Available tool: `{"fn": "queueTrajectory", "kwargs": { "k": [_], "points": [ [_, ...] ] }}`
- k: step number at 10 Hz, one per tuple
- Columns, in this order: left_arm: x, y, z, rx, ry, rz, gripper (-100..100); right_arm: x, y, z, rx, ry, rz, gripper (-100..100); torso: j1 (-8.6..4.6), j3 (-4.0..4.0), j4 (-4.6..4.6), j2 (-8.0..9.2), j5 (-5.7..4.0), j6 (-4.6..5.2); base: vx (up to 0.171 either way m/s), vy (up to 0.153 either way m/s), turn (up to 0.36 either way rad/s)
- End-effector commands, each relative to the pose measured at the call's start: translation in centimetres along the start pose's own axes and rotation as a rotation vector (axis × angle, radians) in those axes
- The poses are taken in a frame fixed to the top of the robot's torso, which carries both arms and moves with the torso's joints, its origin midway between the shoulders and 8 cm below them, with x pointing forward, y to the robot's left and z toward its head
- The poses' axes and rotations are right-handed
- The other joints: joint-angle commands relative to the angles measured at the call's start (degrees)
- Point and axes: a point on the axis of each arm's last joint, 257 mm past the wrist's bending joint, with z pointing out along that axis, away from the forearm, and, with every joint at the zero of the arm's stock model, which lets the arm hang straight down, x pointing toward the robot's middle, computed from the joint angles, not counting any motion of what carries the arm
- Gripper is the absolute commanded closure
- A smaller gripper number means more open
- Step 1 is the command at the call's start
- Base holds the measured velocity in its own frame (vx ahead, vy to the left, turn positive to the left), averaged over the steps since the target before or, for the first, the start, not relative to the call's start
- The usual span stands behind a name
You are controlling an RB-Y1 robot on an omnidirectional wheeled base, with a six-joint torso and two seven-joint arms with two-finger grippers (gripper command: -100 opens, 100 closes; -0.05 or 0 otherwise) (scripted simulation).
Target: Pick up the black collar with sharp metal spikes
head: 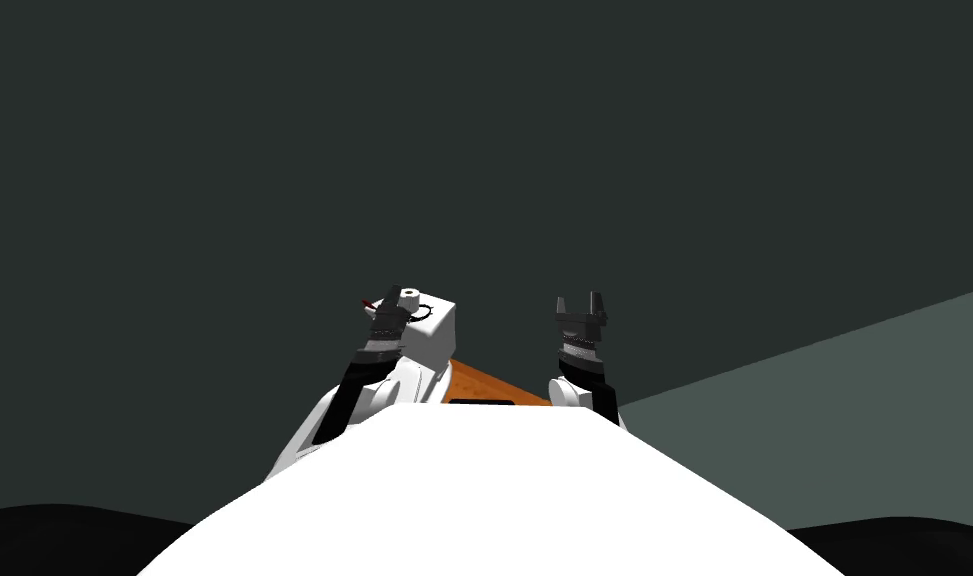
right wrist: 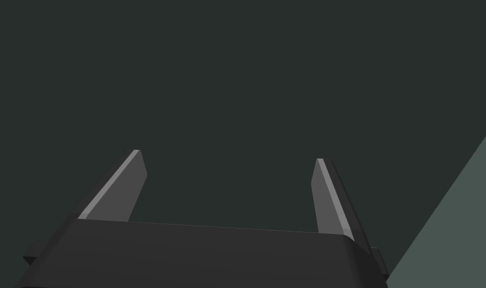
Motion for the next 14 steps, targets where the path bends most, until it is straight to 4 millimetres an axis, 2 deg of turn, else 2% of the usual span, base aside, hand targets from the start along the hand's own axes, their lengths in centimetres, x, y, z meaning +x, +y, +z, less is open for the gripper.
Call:
{"fn": "queueTrajectory", "kwargs": {
  "k": [1,3,4,7,8,14],
  "points": [
    [-0.2,1.2,-0.3,-0.042,0.006,0.008,-100,0.0,0.0,0.0,0.000,0.000,0.000,0,0.00,0.00,0.00,0.00,0.00,0.00,-0.051,-0.016,-0.005],
    [-0.3,3.5,-0.7,-0.123,0.015,0.029,-100,0.0,0.0,0.0,0.000,0.000,0.000,0,0.04,-0.06,-0.02,-0.11,0.01,0.00,-0.058,-0.016,-0.019],
    [-0.3,3.8,-0.7,-0.134,0.016,0.029,-100,0.0,0.0,0.0,0.000,0.000,0.000,0,0.03,-0.04,-0.02,-0.07,0.00,0.00,-0.048,-0.014,-0.008],
    [-0.7,7.6,-1.8,-0.267,0.025,0.058,-100,0.0,0.0,0.0,0.000,0.000,0.000,0,0.06,-0.06,-0.02,-0.10,0.01,-0.01,-0.058,-0.014,-0.021],
    [-0.7,7.8,-1.8,-0.273,0.025,0.058,-100,0.0,0.0,0.0,0.000,0.000,0.000,0,0.02,-0.03,-0.01,-0.05,0.01,0.00,-0.052,-0.019,-0.005],
    [-1.7,14.1,-4.8,-0.510,0.040,0.108,-100,0.0,0.0,0.0,0.000,0.000,0.000,0,0.06,-0.08,-0.03,-0.15,0.01,-0.01,-0.044,-0.010,-0.013]
  ]
}}
